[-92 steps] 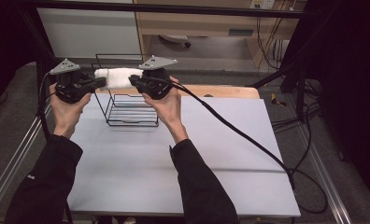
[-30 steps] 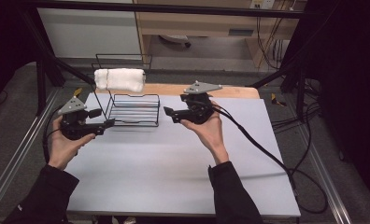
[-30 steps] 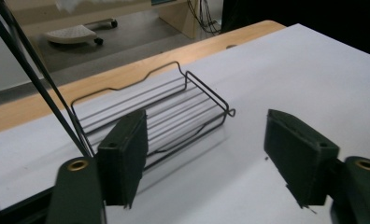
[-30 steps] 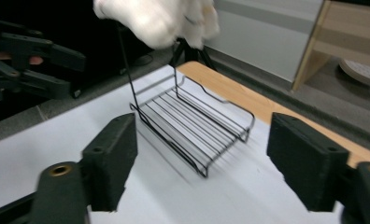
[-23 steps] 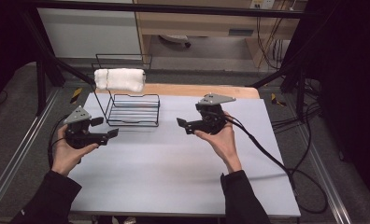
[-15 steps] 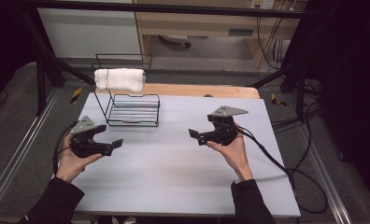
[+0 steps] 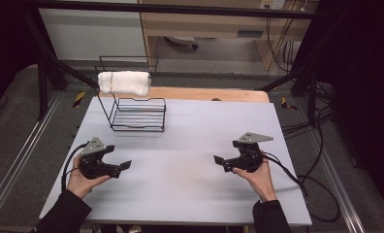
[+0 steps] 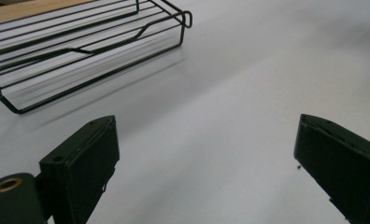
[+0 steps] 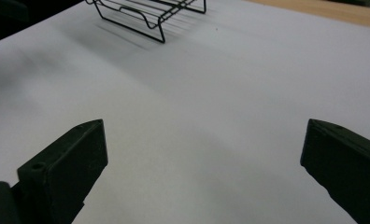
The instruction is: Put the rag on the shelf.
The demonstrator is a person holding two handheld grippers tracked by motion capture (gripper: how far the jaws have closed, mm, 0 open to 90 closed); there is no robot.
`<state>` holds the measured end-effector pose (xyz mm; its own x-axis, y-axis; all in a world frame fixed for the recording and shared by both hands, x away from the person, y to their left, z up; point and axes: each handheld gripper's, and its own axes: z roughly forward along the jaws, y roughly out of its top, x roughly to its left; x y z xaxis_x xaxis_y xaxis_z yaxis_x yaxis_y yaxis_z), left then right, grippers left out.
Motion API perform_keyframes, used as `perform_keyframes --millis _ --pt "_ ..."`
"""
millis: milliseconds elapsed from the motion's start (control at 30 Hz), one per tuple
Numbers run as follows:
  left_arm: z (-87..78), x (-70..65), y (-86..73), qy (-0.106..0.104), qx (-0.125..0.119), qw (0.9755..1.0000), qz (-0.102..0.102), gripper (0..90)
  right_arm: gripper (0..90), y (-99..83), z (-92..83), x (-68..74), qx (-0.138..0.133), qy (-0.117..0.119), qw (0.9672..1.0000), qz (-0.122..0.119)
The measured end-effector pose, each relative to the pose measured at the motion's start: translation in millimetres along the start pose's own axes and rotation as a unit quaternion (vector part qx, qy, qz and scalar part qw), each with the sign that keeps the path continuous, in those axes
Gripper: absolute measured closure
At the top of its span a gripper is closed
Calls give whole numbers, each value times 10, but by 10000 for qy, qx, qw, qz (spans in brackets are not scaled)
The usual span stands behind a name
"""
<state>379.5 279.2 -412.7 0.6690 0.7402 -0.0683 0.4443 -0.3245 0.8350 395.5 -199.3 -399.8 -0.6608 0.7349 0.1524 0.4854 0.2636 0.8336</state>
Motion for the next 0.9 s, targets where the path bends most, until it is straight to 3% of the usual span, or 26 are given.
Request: perform_keyframes --millis 533,900 --pt "30 -10 -157 -40 107 9999 19 77 7 -628 -321 -288 43 -147 9993 350" --pt "29 -21 -219 -59 95 9999 13 77 7 -713 -361 -298 5 -164 9991 397"
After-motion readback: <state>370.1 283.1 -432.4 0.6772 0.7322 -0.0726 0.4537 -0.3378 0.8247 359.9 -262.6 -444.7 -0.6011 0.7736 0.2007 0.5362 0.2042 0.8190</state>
